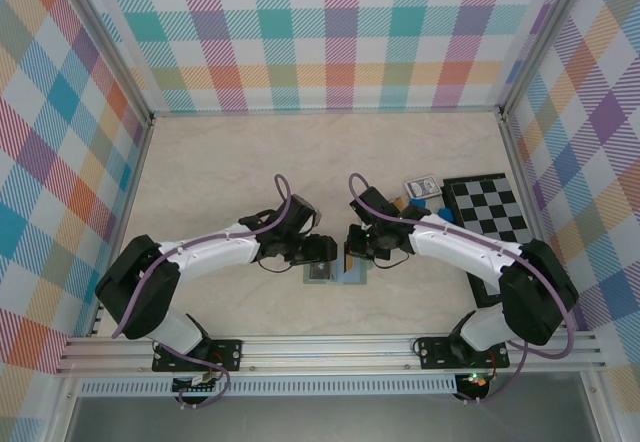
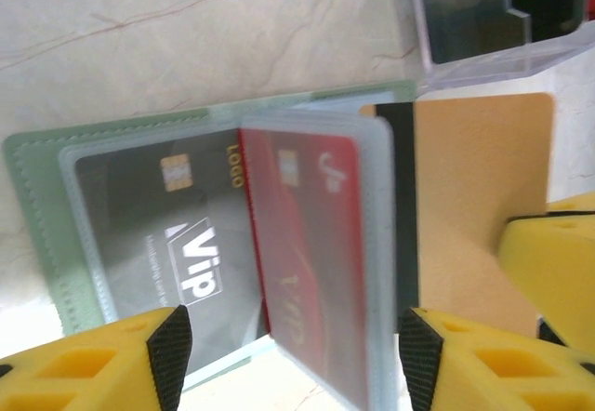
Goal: Put the credit cards into the card holder
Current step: Flip over the card slot on the card holder.
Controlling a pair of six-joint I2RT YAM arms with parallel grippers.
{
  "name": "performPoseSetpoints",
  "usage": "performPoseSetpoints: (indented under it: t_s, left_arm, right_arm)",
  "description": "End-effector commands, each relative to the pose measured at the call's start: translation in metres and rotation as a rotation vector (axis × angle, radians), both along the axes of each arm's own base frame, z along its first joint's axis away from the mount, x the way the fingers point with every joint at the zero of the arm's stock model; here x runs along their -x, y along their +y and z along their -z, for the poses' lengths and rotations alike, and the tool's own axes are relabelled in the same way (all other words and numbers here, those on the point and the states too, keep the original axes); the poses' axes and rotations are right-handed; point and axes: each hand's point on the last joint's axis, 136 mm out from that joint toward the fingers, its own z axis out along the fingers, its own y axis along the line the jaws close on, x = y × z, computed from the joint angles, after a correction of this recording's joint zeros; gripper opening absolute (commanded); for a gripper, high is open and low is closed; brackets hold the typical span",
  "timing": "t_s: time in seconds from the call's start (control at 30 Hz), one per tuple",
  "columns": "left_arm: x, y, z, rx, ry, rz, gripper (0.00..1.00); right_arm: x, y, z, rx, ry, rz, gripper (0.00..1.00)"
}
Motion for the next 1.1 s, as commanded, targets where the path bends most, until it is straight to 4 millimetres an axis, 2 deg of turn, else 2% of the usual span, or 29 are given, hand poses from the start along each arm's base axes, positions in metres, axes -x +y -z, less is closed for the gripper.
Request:
performPoseSetpoints:
  t_s: [0.0,0.13,0.2,0.27,0.63,0.7,0.77,0.87,1.07]
  left_arm:
    - [0.004,0.005,0.006,-0.056,0.015,0.014,0.63]
    - [0.003,-0.003,-0.01,0.01,-0.015,0.02,0.66]
    - [0.002,0.0,-0.015,0.0,-0.031,0.014,0.67]
    - [0.0,0.005,-0.014,-0.024,-0.042,0.009,0.67]
    - [-0.001,-0.001,-0.012,-0.001,-0.027,-0.003,0.65]
    - [-0.006,0.01,-0.009,-0.051,-0.035,-0.056,0.64]
    - [-0.01,0.029,0.001,-0.136,-0.023,-0.121,0.6]
    - [-0.011,0.046,0.015,-0.196,0.022,-0.182,0.56]
    - [-0.011,0.043,0.026,-0.155,0.074,-0.181,0.56]
  right_arm:
    - [-0.004,0.013,-0.005,-0.049,0.002,-0.017,0.02]
    - [-0.005,0.018,-0.004,-0.06,0.012,-0.019,0.02]
    - [-0.005,0.016,-0.003,-0.043,0.015,-0.013,0.02]
    - [-0.006,0.013,-0.003,-0.028,0.012,-0.006,0.02]
    - [-0.006,0.004,-0.002,0.006,-0.013,-0.005,0.02]
    - [-0.006,0.01,-0.006,-0.047,-0.038,-0.025,0.02]
    - [-0.006,0.017,-0.006,-0.094,-0.041,-0.041,0.02]
    - [-0.005,0.024,-0.003,-0.147,-0.037,-0.057,0.01]
    - [-0.003,0.026,0.009,-0.212,-0.021,-0.046,0.01]
